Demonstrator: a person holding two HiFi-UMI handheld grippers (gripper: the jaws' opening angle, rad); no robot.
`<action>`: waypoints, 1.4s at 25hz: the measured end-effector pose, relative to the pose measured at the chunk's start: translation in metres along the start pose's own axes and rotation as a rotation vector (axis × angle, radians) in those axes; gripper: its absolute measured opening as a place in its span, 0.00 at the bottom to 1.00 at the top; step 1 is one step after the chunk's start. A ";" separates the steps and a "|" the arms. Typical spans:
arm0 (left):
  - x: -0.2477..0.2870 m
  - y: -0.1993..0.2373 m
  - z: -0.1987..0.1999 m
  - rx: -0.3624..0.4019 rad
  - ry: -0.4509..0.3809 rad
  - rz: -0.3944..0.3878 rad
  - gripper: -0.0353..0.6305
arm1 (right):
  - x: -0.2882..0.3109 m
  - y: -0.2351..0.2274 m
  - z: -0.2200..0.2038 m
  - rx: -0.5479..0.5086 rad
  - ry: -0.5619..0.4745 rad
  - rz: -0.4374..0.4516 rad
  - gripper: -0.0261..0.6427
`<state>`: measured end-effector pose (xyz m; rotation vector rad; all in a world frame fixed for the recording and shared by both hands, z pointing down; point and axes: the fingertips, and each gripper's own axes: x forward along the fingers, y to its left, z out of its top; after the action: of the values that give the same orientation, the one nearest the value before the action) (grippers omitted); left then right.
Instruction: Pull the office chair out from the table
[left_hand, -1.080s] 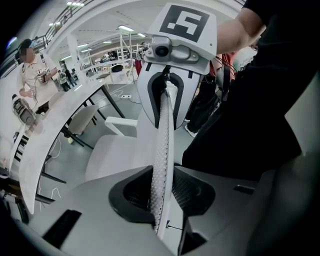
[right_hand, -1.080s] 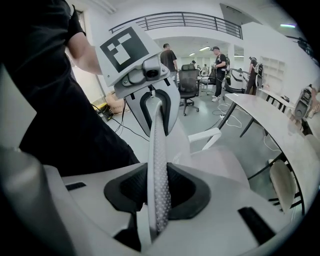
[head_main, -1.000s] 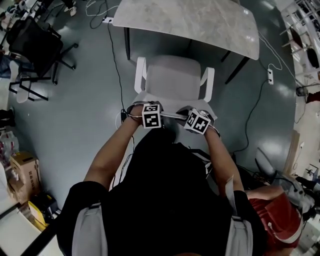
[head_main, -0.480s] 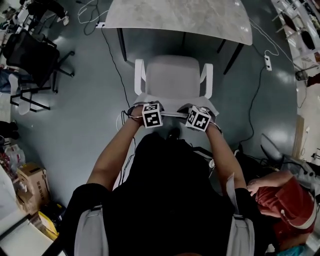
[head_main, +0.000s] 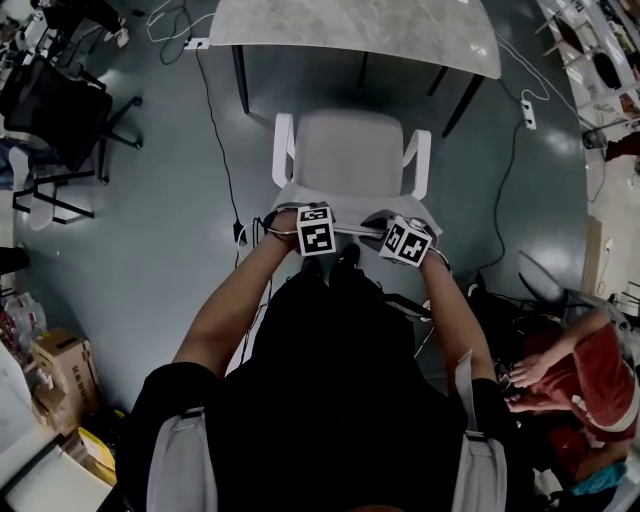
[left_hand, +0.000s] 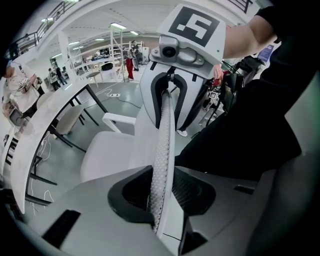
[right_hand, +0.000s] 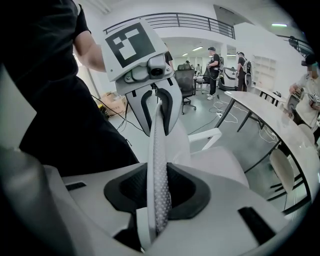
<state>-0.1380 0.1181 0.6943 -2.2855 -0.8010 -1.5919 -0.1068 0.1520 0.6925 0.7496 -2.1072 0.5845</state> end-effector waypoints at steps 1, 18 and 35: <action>0.001 -0.004 -0.002 0.005 0.001 -0.002 0.22 | 0.002 0.005 0.001 0.004 -0.003 -0.004 0.21; 0.006 -0.056 -0.002 0.055 -0.002 -0.025 0.23 | 0.003 0.057 -0.012 0.021 -0.017 -0.066 0.21; 0.007 -0.065 0.003 0.078 -0.024 0.066 0.23 | 0.002 0.063 -0.021 0.002 0.001 -0.064 0.21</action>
<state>-0.1703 0.1744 0.6925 -2.2569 -0.7709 -1.4812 -0.1395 0.2100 0.6963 0.8148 -2.0733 0.5524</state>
